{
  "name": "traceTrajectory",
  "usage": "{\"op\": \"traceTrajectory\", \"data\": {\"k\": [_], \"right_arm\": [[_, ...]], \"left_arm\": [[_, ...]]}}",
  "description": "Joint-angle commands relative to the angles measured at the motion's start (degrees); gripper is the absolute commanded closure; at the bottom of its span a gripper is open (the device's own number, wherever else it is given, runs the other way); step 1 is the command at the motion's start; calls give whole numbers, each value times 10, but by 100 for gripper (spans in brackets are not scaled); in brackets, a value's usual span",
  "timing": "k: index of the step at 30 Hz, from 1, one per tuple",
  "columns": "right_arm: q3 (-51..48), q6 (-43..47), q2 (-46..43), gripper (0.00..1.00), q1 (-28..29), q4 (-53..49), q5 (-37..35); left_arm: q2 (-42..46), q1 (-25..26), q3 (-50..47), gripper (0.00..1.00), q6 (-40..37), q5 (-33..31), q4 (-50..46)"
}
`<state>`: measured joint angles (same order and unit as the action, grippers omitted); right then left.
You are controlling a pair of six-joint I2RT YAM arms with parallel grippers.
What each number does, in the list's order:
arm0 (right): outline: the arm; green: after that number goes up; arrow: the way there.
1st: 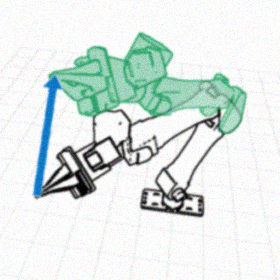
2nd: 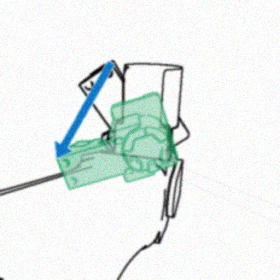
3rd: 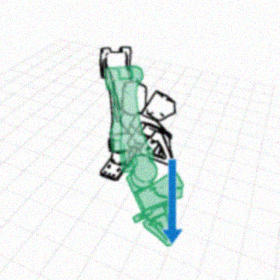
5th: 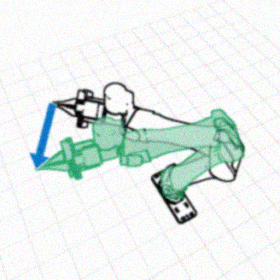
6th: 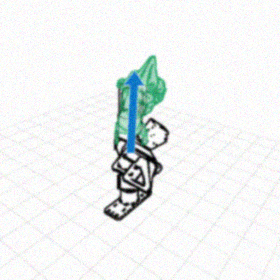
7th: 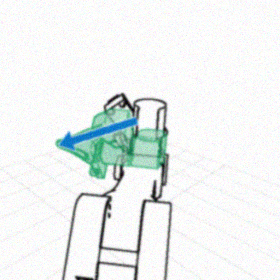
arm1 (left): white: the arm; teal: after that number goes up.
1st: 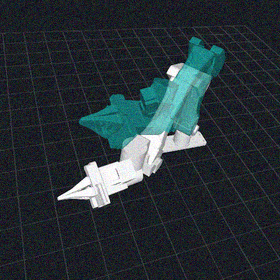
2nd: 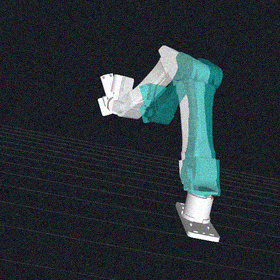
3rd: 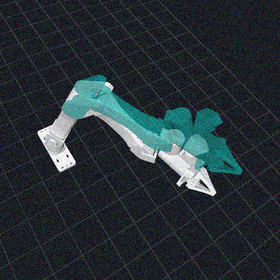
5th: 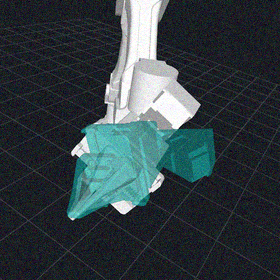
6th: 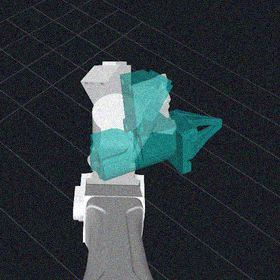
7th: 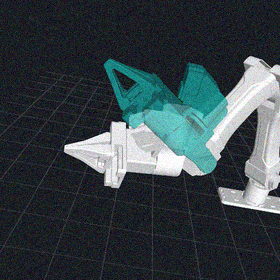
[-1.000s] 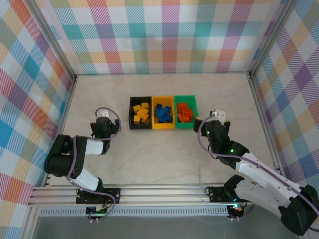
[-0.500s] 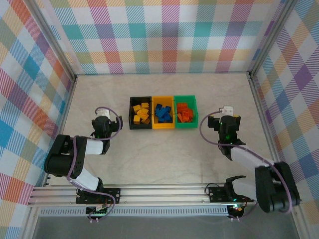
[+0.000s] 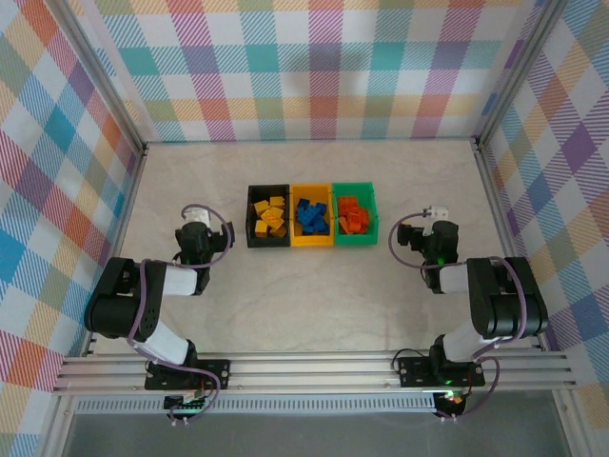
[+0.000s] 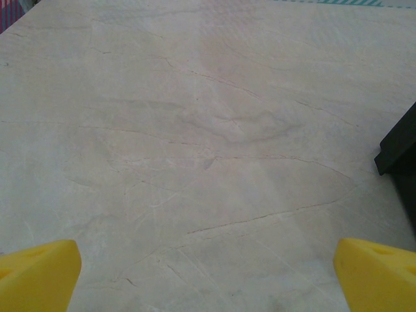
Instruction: Sort the legos into containers by color
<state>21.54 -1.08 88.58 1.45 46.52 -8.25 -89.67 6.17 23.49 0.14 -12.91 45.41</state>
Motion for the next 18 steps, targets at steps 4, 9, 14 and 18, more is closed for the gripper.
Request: {"op": "traceTrajectory", "data": {"k": [4, 9, 14, 18], "right_arm": [[10, -13, -8, 0, -3, 28, 24], [10, -13, -8, 0, -3, 29, 24], [10, -13, -9, 0, -3, 27, 25], [10, -13, -9, 0, -3, 28, 25]], "left_arm": [[2, -7, -1, 0, -5, 4, 20], [2, -7, -1, 0, -5, 4, 20], [0, -7, 0, 0, -6, 4, 18], [1, -8, 0, 0, -5, 4, 18]]}}
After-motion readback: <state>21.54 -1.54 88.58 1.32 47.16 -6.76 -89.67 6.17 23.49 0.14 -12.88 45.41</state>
